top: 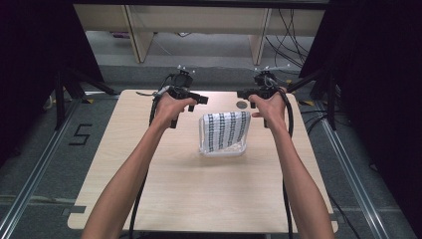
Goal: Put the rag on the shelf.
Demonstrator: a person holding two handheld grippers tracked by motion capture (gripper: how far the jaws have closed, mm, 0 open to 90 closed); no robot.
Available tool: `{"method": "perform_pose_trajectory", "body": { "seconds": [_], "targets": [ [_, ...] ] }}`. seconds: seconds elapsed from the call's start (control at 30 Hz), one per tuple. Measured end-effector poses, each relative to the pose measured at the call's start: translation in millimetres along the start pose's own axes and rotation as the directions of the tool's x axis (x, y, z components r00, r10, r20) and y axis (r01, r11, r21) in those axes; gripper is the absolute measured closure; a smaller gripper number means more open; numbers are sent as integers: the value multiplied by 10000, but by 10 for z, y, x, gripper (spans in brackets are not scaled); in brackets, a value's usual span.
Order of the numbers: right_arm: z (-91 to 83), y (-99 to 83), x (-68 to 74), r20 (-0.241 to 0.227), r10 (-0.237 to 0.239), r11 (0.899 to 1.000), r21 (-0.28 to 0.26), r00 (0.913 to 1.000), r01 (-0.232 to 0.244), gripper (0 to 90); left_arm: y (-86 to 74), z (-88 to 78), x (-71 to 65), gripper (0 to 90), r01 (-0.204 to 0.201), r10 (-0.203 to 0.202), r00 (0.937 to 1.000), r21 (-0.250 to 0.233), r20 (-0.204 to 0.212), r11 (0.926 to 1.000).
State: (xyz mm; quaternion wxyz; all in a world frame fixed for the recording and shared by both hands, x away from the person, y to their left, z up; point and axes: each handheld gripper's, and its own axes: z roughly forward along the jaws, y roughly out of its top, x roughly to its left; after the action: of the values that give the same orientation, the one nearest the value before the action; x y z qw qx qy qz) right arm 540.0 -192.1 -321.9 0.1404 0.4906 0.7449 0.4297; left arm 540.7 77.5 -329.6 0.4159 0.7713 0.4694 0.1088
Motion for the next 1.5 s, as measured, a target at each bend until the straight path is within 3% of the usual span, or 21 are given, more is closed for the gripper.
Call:
{"method": "perform_pose_trajectory", "body": {
  "seconds": [0.4,0.6,0.93,0.97,1.13,1.33,1.37,1.43,1.5],
  "targets": [
    [-60,4,27,33,-112,9999,-77,9999,113,602,-46,-132,29,454,149,-148,9998,-103,114,9998],
    [-76,-2,31,37,-194,9998,-100,9998,194,574,-52,-173,20,376,123,-123,9999,-19,96,9999],
    [-100,-2,54,140,-150,9998,-129,9998,151,388,-74,-240,1,304,17,-20,9998,190,188,9998],
    [-104,-4,47,151,-338,9994,-99,9993,340,356,-79,-252,0,292,-41,36,9998,261,202,9997],
    [-156,-10,89,148,-129,9998,-121,9998,131,333,-119,-329,-15,285,-106,99,9993,198,364,9997],
    [-225,-43,143,-70,-368,9992,-153,9993,367,330,-187,-418,-20,280,-188,182,9988,138,444,9997],
    [-237,-55,141,-117,-624,9977,-261,9980,621,329,-196,-428,-21,277,-206,201,9988,104,447,9997],
    [-248,-68,162,-117,-365,9991,-218,9993,363,328,-213,-452,-22,277,-188,186,9987,38,474,9998],
    [-263,-88,164,-190,-424,9989,-203,9989,421,325,-229,-480,-27,277,-217,218,9986,-10,474,9998]
  ]
}}
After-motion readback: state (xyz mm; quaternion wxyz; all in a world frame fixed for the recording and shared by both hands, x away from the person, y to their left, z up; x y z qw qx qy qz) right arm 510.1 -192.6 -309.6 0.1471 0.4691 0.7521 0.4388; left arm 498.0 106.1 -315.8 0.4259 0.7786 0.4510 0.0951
